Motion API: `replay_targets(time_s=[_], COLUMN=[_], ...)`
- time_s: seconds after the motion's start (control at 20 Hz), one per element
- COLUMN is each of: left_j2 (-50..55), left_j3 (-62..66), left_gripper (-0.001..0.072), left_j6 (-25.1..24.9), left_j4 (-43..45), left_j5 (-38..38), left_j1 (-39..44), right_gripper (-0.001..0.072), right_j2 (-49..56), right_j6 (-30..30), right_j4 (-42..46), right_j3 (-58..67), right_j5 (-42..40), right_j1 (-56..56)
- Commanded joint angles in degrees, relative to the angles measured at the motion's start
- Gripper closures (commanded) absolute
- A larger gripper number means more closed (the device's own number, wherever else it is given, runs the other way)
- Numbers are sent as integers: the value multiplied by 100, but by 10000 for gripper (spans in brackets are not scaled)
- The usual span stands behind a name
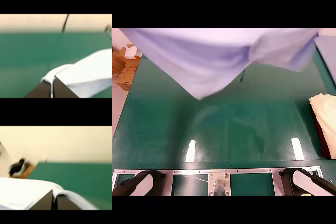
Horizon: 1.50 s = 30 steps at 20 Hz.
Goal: Fold the shirts.
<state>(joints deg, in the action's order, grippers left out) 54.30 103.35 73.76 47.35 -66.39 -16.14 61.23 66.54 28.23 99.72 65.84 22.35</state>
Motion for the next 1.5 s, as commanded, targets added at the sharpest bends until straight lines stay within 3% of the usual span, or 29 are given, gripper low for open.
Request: replay_targets(time_s=[0.0,0.15,0.35,0.7,0.85,1.05,1.25,1.45], left_j2=[-774,-1202,-1239,-883,-538,114,1410,2385], left_j3=[1554,1871,1467,-1517,-3021,-4837,-5351,-5346], left_gripper=[685,685,685,685,685,685,685,685], left_j6=[-157,-214,-11,57,-553,-1163,-1923,-2498], left_j4=[-68,365,719,407,-214,-632,-1545,-2719], left_j5=[732,973,251,-42,-22,715,1224,1521], left_j1=[-2,-2,-2,-2,-2,-2,-2,-2], right_gripper=[691,690,690,690,691,690,690,688], right_j2=[-1082,-1849,-2063,-1963,-1947,-1578,-201,1305], right_j6=[68,63,315,188,-149,-431,-999,-1327], right_j4=[7,579,1019,374,369,365,7,-343], right_j3=[1071,1147,940,-2555,-4553,-6749,-7003,-6207], right_j5=[-354,-614,175,323,109,-1182,-1912,-1851], right_j1=[525,925,938,905,844,533,251,238])
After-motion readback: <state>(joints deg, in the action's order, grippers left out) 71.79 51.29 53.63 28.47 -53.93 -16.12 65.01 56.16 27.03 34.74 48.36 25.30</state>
